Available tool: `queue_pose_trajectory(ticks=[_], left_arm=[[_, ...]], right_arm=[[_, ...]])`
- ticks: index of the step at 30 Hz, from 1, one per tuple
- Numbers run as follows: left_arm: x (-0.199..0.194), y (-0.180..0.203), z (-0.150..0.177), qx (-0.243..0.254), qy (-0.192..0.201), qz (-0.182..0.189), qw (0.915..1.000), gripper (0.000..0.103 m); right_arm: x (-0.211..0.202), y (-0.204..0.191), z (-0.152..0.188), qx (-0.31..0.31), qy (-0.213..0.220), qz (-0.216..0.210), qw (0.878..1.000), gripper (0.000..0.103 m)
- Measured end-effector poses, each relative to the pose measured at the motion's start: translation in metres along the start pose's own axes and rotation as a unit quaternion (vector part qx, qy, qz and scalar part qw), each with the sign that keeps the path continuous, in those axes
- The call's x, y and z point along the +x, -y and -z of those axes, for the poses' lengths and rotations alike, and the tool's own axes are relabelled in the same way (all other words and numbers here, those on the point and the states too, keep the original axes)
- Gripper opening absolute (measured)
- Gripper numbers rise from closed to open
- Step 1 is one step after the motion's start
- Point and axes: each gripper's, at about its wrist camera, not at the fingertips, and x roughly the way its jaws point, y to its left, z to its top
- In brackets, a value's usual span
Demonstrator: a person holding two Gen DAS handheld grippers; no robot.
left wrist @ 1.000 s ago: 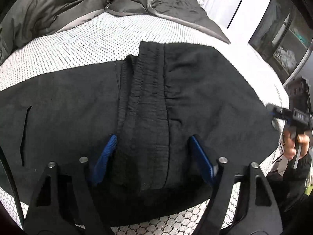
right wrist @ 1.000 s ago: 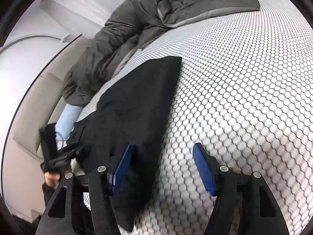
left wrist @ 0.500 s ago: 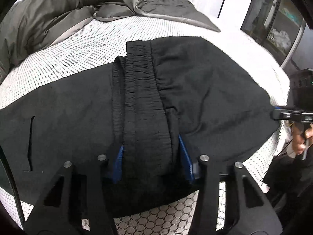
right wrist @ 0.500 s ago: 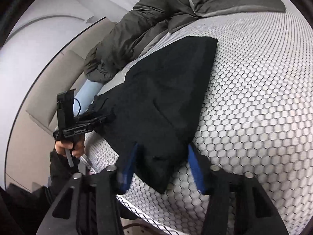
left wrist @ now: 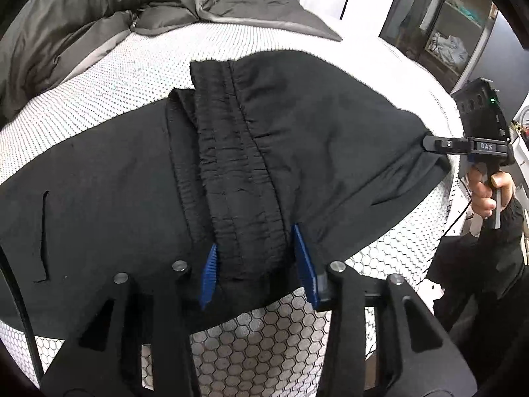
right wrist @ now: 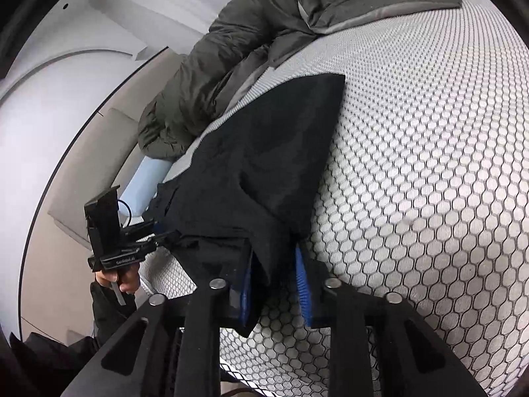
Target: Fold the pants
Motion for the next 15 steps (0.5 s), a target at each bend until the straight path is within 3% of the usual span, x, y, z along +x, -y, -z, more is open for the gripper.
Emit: queue_pose_trajectory(ticks=[3, 8, 10, 12, 15], left_arm=[[-0.002, -0.009, -0.001, -0.024, 0.01, 0.014, 0.9996, 0.04], [0.0, -0.018, -0.001, -0.045, 0.013, 0.023, 0.9986, 0.036], [-0.003, -0.021, 0.001, -0.05, 0.018, 0.033, 0.998, 0.033], [-0.005, -0.025, 0.002, -0.056, 0.021, 0.043, 0.9973, 0.032], [-0.003, -0.035, 0.002, -0.07, 0.016, 0.048, 0.9963, 0.032]], right_arm=[[0.003, -0.002, 0.0, -0.004, -0.002, -0.009, 1.0, 0.034], [0.021, -0.008, 0.004, -0.016, -0.031, -0.019, 0.999, 0.038], [0.023, -0.011, 0.004, -0.027, -0.033, -0.008, 0.999, 0.035], [0.021, -0.013, 0.005, -0.042, -0.038, 0.0, 0.998, 0.023], [0.015, -0.006, 0.005, -0.034, -0.04, 0.006, 0.999, 0.022]])
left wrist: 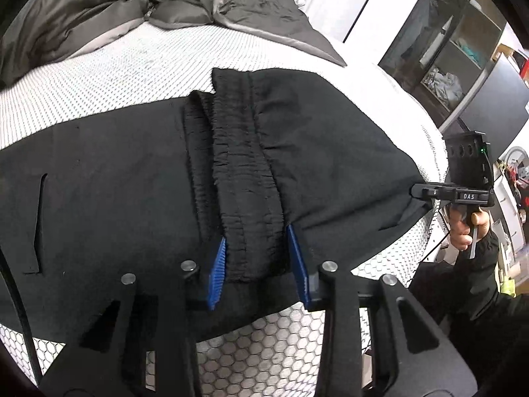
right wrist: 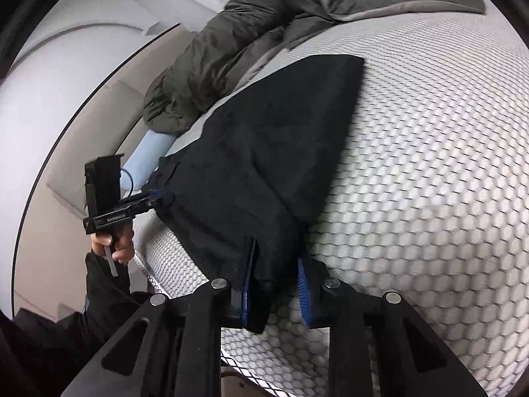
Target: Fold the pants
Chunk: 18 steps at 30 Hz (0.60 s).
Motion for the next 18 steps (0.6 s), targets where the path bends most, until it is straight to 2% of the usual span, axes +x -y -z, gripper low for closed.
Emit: queue_pose_trajectory(ticks=[4, 7, 9, 11, 13, 15, 18], left_arm=[[0.0, 0.002, 0.0, 0.002, 0.001, -0.004, 1.0, 0.032], [-0.009, 0.01, 0.0, 0.019, 0.017, 0.001, 0.9997, 0.036], [-0.008, 0.015, 0.002, 0.028, 0.014, 0.006, 0.9995, 0.039], [-0.003, 0.016, 0.003, 0.039, 0.003, -0.013, 0.9991, 0.038], [0.004, 0.013, 0.005, 0.044, -0.012, -0.031, 0.9985, 0.037], [0.003, 0.006, 0.008, 0.04, -0.015, -0.029, 0.9987, 0.04], [-0.008, -0.002, 0.009, 0.027, 0.0, -0.024, 0.9993, 0.046]], right_arm=[[-0.009, 0.006, 0.001, -0.003, 0.001, 0.002, 1.0, 0.026], [-0.025, 0.004, 0.002, -0.009, 0.029, -0.003, 1.0, 0.034], [-0.03, 0.005, -0.001, -0.002, 0.048, -0.013, 0.999, 0.051], [-0.031, 0.006, -0.001, 0.003, 0.056, -0.026, 0.998, 0.051], [-0.023, 0.007, -0.001, 0.003, 0.04, -0.011, 0.999, 0.051], [-0.017, 0.009, 0.001, 0.003, 0.026, 0.006, 1.0, 0.051], [-0.018, 0.007, 0.002, 0.004, 0.025, 0.009, 1.0, 0.052]])
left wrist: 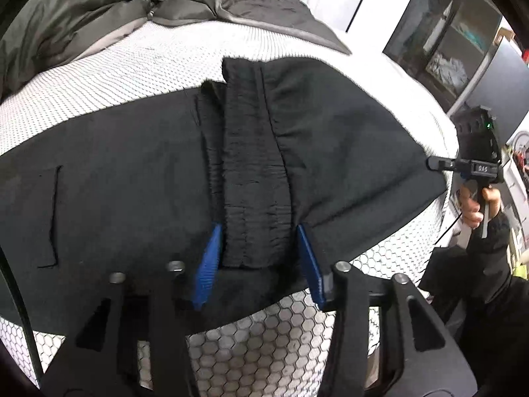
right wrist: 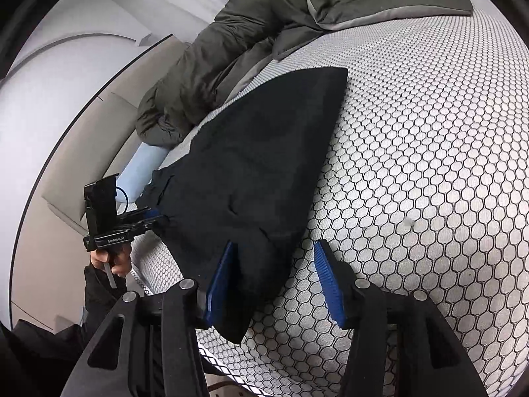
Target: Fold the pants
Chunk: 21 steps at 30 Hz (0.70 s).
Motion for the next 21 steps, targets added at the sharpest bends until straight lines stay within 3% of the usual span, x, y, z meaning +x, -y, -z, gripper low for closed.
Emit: queue_pose_trajectory(ticks=[2, 4, 5, 7, 10, 13, 16, 18, 21], left_arm=[[-0.011, 0.002, -0.002, 0.004, 0.022, 0.005, 0.9997, 0.049], [-0.019, 0.003, -0.006, -0.001, 0.046, 0.013, 0.9989, 0.067], [-0.02, 0.003, -0.008, -0.006, 0.056, 0.012, 0.9983, 0.068], [-0.016, 0.001, -0.014, -0.016, 0.056, 0.008, 0.9983, 0.069], [0.003, 0.004, -0.014, -0.01, 0.02, -0.003, 0.9997, 0.069], [0.024, 0.014, -0.007, 0.03, -0.032, -0.058, 0.9974, 0.069], [0.017, 0.016, -0.007, 0.035, -0.019, -0.054, 0.9977, 0.069], [0.008, 0.013, -0.013, 0.02, 0.004, -0.053, 0.9984, 0.069], [0.001, 0.003, -0.037, -0.036, 0.046, -0.056, 0.9967, 0.071]], right_arm=[[-0.004, -0.002, 0.0, 0.0, 0.009, 0.005, 1.0, 0.054], [-0.01, 0.0, -0.001, 0.006, 0.023, 0.005, 1.0, 0.059], [-0.008, 0.001, -0.004, 0.012, 0.027, 0.007, 1.0, 0.06], [-0.007, 0.005, -0.006, 0.021, 0.031, 0.012, 0.999, 0.06], [-0.003, 0.004, -0.006, 0.021, 0.024, 0.005, 0.999, 0.06], [0.005, -0.011, 0.001, -0.029, -0.015, 0.024, 0.999, 0.06], [0.001, -0.02, 0.008, -0.067, -0.036, 0.052, 0.996, 0.062], [-0.011, -0.018, 0.006, -0.062, -0.022, 0.051, 0.997, 0.071], [-0.026, -0.009, -0.003, -0.035, 0.019, 0.043, 0.998, 0.071]])
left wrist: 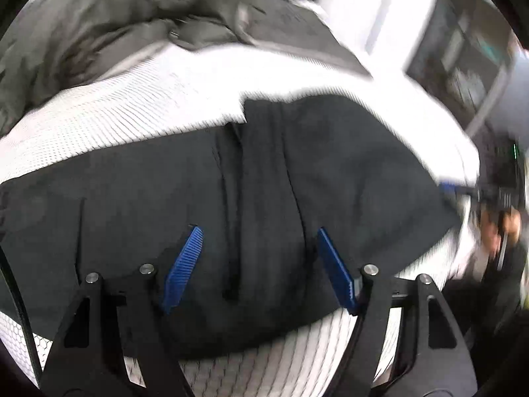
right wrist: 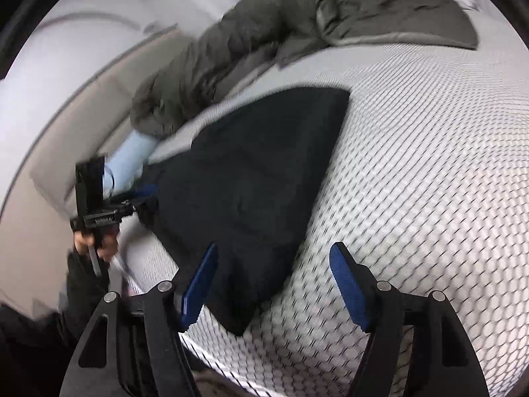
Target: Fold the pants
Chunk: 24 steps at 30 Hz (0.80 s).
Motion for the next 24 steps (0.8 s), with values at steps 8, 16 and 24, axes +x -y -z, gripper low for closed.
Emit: queue_pose_trajectory(ticks=[8, 16, 24], left_arm=[[0.075, -0.005, -0.095, -0.085, -0.026, -0.044, 0.995, 0.072], [0.113, -0.009, -0.098, -0.081, -0.07, -0.039, 0.9935, 0.042], [0.052, 0.04, -0.089, -0.03, -0.004, -0.093, 0.9952, 0.062]], right_arm=[[0.011, 0.023, -0.042, 0.06, 0.033, -0.008, 0.998, 0.071], [0.049, 0.017, -0.05, 0.07, -0.016, 0.022, 0.997, 0.071], [0.042, 0.012, -0.039, 0.072, -0.01, 0.003, 0.997, 0.071]])
